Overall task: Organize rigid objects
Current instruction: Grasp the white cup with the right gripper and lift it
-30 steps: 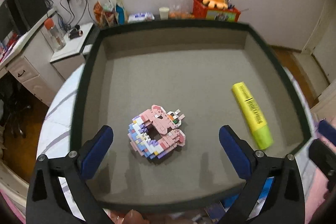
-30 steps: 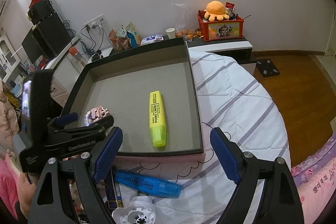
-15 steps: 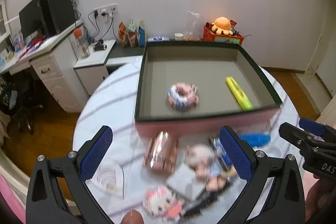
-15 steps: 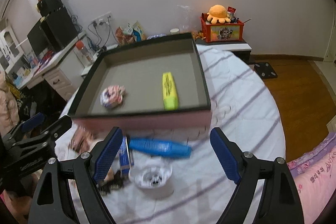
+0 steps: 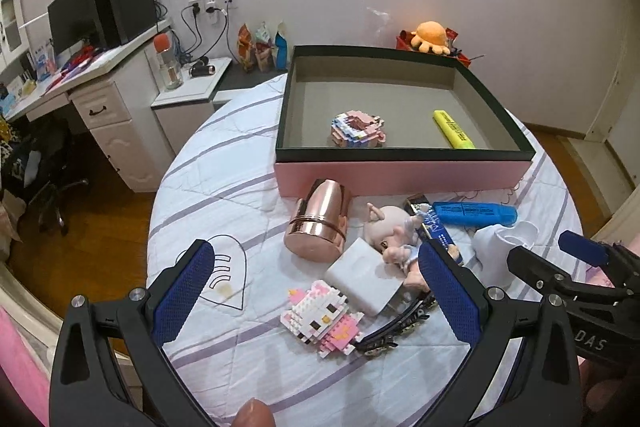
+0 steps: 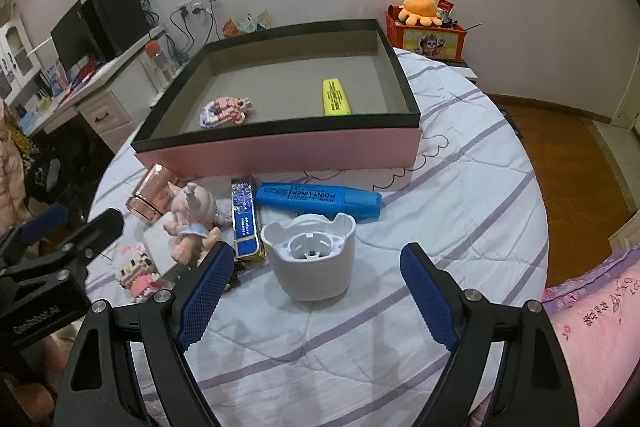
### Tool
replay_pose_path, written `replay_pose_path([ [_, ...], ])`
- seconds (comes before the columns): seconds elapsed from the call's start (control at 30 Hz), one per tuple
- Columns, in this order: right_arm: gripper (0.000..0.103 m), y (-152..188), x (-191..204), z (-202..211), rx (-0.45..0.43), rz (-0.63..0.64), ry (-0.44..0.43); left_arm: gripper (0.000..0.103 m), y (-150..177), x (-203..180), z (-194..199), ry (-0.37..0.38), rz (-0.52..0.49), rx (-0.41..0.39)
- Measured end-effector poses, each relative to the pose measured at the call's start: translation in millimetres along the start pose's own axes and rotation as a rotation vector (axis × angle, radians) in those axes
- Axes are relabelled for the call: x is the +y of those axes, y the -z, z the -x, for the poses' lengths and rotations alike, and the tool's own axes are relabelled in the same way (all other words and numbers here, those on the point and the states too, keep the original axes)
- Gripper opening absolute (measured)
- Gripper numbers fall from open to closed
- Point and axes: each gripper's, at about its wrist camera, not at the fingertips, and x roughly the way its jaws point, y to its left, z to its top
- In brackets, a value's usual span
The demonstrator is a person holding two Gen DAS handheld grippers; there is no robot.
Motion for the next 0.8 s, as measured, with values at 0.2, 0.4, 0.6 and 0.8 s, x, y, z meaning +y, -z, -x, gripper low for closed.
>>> replay_pose_path([
  [0.2, 0.087, 2.1, 0.4, -17.5, 0.035, 0.003, 0.022, 0.103, 3.0, 3.3, -8.0, 0.001, 0.009, 0.021],
  [0.4, 0.065, 5.0, 4.5, -38.6, 0.078, 0.028, 0.030, 0.103, 3.0, 2.5, -15.1, 0.003, 0.006, 0.036],
  [0.6, 0.054, 7.5, 3.8, -45.2, 0.083, 0.035, 0.005, 0.103, 0.5, 1.0, -21.3, 0.005, 0.007, 0.044],
  [0.8, 0.054, -0.8, 1.0, -21.5, 0.060, 0.027, -0.037, 0.103, -9.0, 2.6, -17.6, 0.014, 0.015, 0.028],
])
